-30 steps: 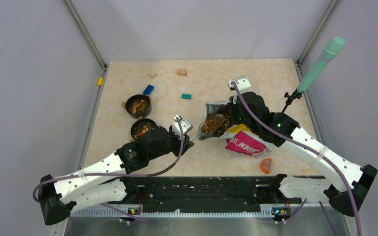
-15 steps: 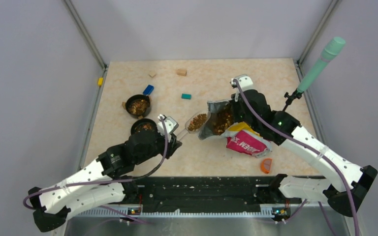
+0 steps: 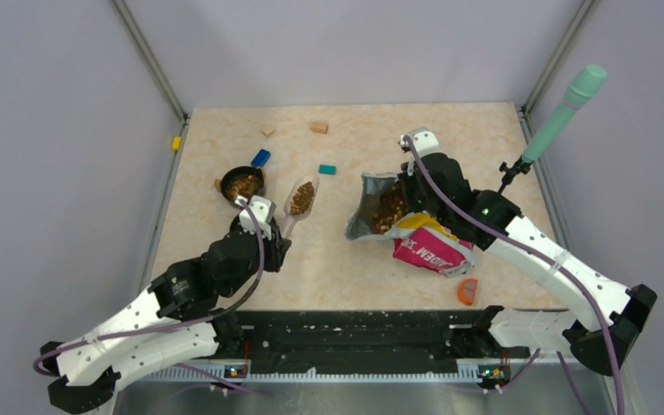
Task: Serve the pet food
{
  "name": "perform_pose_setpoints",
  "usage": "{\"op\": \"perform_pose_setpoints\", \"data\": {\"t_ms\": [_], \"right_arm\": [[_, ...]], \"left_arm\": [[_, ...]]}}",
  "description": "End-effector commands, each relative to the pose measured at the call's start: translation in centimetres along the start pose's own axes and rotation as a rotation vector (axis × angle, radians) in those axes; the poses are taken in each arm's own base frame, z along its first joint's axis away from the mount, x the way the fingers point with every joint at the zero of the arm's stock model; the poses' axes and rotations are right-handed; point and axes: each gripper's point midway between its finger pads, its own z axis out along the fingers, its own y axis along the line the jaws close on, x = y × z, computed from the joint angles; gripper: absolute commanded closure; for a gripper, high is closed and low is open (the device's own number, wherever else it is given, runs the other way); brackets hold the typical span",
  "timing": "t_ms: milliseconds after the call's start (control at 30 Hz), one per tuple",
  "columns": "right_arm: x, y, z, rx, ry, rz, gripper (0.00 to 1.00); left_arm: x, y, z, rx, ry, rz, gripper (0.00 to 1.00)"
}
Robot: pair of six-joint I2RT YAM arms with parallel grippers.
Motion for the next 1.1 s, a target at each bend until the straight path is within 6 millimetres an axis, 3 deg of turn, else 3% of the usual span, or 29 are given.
{"op": "perform_pose_setpoints", "data": {"t_ms": [0, 233, 367, 633, 1067], "right_arm": [[-7.1, 0.9, -1.3, -0.056, -0.222, 0.088, 1.00], [-7.4, 1.0, -1.2, -0.062, -0.232, 0.086, 1.00], [-7.5, 1.1, -1.3, -0.072, -0.238, 0.088, 1.00], [-7.1, 1.4, -1.6, -0.095, -0.225, 0.088, 1.00], [-6.1, 1.0, -3.0, -0.113, -0.211, 0.111, 1.00]], "left_arm": [[-2.2, 2.3, 0.6, -0.204, -0.080, -0.158, 1.00], [-3.9, 4.1, 2.1, -0.475, -0.071, -0.218, 1.00], [-3.8, 5.6, 2.6, -0.663, -0.032, -0.229, 1.00], [-2.0, 6.7, 6.0, -0.819, 0.100, -0.455, 1.00], [-4.1, 7.8, 12.3, -0.983, 0.043, -0.753, 1.00]]}}
